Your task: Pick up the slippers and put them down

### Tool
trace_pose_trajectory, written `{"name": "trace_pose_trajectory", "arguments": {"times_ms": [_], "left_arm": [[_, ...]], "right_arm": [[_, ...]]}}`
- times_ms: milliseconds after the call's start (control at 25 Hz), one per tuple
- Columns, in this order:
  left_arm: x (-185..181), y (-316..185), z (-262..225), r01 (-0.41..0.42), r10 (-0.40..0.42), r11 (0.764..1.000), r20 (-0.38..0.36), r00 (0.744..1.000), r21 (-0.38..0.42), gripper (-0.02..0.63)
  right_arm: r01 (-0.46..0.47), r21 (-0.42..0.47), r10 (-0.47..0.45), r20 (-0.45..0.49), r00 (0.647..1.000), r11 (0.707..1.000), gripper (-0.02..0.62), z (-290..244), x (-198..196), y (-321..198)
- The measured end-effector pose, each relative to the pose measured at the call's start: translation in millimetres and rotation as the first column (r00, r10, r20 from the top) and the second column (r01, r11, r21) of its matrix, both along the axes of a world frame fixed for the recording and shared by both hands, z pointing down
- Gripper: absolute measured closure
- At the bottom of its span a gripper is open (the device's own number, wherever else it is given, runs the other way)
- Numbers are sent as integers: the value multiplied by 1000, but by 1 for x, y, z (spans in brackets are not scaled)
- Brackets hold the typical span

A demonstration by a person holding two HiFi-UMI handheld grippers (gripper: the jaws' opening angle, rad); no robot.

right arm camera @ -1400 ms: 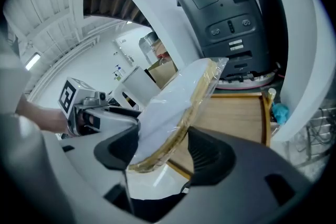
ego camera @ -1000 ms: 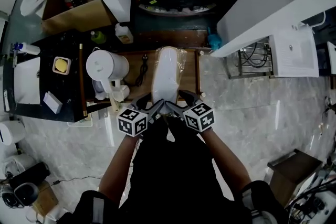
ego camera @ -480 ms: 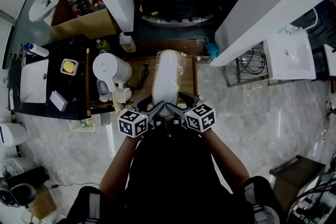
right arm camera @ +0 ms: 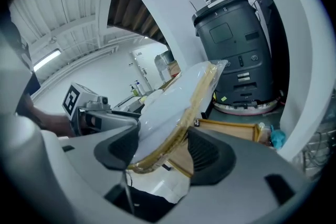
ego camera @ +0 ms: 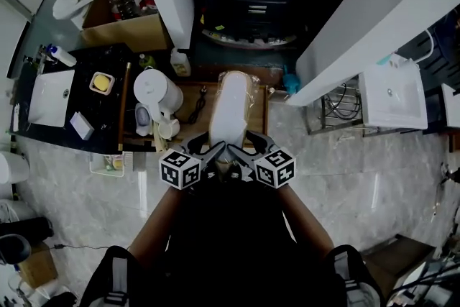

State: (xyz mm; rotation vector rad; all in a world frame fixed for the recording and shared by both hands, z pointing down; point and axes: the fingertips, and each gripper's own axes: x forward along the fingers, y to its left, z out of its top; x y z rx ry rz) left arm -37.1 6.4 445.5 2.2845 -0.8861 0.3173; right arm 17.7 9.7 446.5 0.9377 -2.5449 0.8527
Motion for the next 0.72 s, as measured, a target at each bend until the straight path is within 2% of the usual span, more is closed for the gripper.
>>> {"name": "trace_pose_trajectory", "arguments": {"times_ms": [320,720], "left_arm": [[4,4,-21,61,-61,997,-18,998,50,368],[7,8,-33,85,-83,993,-18,996,81,368]], "right_arm": [[65,62,-66,5,998,996,296,-20,4,0],[72,94,-75,23,997,993,296,-32,8,3]]}}
